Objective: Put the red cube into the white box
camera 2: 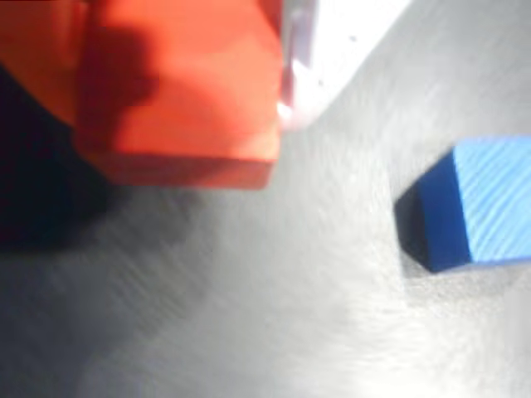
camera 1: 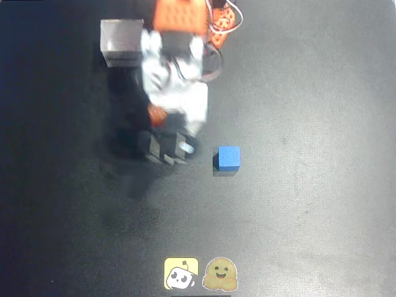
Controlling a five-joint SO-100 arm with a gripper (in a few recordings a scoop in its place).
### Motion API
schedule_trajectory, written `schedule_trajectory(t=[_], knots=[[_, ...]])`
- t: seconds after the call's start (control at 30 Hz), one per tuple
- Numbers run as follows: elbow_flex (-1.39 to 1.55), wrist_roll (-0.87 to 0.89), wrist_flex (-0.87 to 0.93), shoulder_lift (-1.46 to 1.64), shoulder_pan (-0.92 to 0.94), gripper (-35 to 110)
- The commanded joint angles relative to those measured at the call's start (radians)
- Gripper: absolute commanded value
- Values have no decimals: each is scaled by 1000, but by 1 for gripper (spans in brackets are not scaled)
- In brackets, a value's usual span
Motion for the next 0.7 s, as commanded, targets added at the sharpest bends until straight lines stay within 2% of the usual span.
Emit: schedule_trajectory(t=[0.0, 0.13, 0.4, 0.53, 0.67], knots=[[-69, 89, 137, 120, 83, 0], [-72, 54, 242, 193, 278, 0], [-75, -173, 318, 209, 709, 0], [-74, -253, 354, 213, 851, 0], [-69, -256, 393, 213, 922, 0]])
